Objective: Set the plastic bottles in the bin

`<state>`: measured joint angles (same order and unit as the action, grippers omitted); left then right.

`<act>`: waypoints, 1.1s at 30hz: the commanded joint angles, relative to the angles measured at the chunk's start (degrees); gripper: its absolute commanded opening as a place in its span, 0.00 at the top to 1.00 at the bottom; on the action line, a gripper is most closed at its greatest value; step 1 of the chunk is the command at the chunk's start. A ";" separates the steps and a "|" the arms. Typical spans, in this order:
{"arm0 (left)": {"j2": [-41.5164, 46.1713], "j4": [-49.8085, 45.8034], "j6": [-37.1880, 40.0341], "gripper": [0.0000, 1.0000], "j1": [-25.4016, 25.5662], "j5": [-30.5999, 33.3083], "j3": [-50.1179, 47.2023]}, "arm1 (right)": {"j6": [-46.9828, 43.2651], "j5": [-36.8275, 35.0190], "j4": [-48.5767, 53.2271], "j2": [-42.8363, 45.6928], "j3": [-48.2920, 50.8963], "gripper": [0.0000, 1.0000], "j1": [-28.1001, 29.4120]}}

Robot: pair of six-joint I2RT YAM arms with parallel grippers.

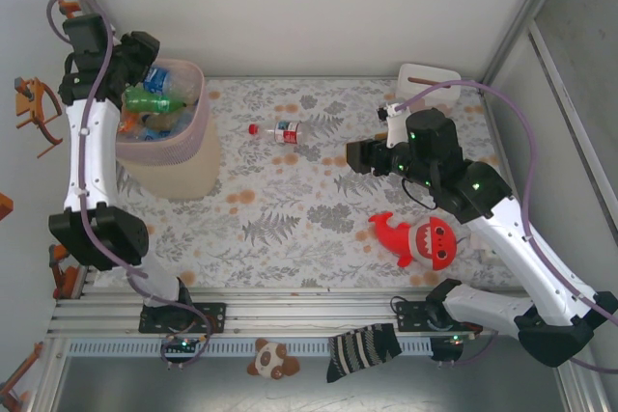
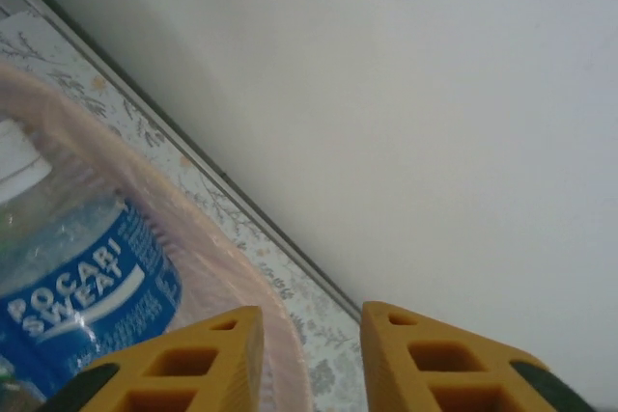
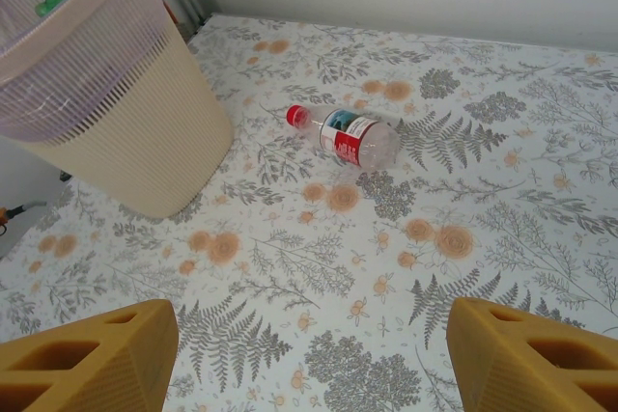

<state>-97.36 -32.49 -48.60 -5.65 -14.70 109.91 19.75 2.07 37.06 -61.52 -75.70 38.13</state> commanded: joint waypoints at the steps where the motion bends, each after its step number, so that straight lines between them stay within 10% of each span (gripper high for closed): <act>1: -3.87 -3.37 3.29 0.74 -1.18 -5.48 2.46 | 0.15 -0.22 -0.30 1.30 -0.67 0.27 0.46; 33: 5.58 -0.14 8.32 0.75 0.99 -9.29 -8.02 | 0.57 -0.04 -0.36 1.58 -1.11 0.27 0.40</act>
<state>-94.87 -32.16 -44.88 -6.52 -23.24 99.35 19.77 2.07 37.06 -60.64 -75.70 38.13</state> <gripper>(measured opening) 0.248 0.728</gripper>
